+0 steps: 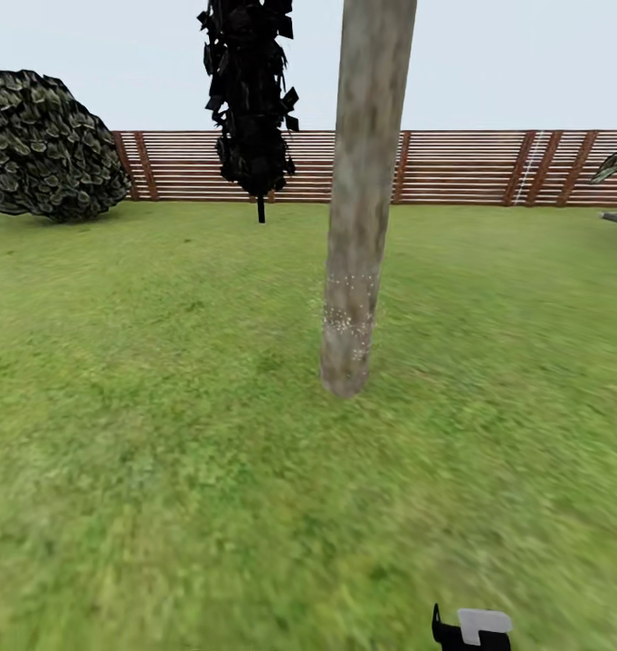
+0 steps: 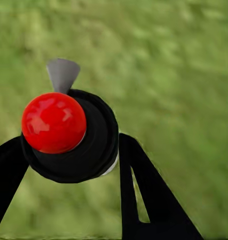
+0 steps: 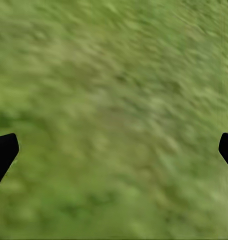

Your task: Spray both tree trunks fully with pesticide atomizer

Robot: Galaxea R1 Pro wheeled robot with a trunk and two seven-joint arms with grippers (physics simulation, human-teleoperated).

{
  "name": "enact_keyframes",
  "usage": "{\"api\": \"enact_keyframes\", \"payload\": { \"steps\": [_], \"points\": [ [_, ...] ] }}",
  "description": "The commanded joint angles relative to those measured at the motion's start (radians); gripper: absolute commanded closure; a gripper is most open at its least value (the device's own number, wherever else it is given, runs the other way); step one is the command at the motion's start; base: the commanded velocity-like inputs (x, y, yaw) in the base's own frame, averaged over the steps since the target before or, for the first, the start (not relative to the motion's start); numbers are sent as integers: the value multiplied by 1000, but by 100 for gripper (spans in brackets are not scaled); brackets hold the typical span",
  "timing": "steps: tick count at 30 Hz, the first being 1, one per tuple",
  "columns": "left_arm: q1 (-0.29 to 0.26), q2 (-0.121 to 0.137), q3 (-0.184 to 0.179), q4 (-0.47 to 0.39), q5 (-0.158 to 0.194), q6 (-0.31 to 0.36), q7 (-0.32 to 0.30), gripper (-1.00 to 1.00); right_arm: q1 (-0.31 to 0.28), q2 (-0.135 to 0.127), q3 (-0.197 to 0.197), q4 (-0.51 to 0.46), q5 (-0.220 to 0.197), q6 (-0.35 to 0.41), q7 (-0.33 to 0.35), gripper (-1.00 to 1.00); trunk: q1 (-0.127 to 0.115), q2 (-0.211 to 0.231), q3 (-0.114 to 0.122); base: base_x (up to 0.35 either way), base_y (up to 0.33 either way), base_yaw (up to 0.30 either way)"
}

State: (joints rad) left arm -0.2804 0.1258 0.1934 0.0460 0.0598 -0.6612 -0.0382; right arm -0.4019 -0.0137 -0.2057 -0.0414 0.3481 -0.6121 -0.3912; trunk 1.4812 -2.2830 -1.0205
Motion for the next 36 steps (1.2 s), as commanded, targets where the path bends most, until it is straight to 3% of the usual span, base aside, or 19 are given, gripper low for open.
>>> {"api": "enact_keyframes", "payload": {
  "steps": [1,36],
  "points": [
    [2,0,0,0,0,0,1,100,0,0,0,0,0,0,0,-100,0,0,0,0,0,280],
    [10,0,0,0,0,0,0,100,0,1,0,2,1,0,0,-100,0,0,0,0,0,281]
  ]
}}
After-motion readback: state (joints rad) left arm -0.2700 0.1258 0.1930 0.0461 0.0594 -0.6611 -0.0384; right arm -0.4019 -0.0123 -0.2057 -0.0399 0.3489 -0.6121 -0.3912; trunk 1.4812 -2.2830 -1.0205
